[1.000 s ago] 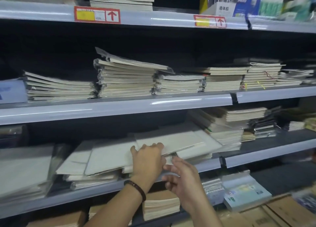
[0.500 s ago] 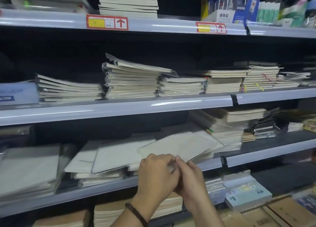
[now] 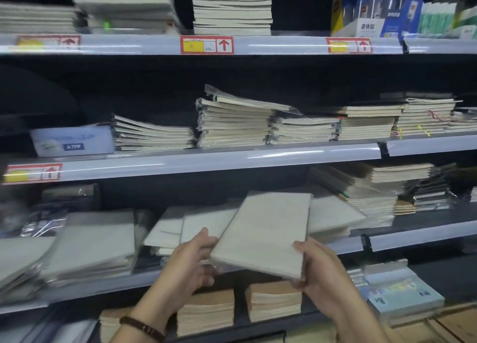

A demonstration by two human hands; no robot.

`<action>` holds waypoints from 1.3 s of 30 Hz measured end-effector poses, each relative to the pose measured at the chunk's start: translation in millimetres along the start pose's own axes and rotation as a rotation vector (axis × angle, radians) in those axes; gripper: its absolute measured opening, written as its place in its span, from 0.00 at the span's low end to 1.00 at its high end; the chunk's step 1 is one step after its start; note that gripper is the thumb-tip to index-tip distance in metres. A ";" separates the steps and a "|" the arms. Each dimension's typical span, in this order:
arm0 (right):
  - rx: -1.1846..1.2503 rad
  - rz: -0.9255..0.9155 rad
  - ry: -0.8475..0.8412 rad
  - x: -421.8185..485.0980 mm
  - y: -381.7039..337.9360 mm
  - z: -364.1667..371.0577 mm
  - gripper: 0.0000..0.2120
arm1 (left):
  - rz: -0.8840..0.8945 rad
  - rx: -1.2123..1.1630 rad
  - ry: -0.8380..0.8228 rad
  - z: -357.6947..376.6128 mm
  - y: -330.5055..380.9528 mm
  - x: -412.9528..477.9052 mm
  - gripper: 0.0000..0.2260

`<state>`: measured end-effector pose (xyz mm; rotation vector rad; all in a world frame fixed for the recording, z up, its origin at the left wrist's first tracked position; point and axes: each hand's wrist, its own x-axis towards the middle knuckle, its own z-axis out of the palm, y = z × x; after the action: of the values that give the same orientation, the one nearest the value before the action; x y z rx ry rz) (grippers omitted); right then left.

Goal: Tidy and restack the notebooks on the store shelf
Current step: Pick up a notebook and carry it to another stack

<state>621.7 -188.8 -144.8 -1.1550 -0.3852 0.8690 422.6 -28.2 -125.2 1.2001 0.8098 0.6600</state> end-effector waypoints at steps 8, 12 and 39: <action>-0.111 0.070 -0.232 -6.3 15.6 72.8 0.11 | 0.063 -0.218 0.088 -71.6 -20.9 -23.4 0.11; -0.064 0.125 -0.326 -1.9 39.2 119.3 0.12 | 0.195 -0.270 0.194 -114.4 -22.0 -30.0 0.10; -0.692 -0.124 -0.366 43.6 127.1 311.4 0.24 | 0.427 0.625 0.978 -289.8 12.2 30.2 0.10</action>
<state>389.6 58.5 -146.6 -1.5794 -1.1092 0.8608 199.3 155.2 -164.1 1.6359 1.6788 1.4693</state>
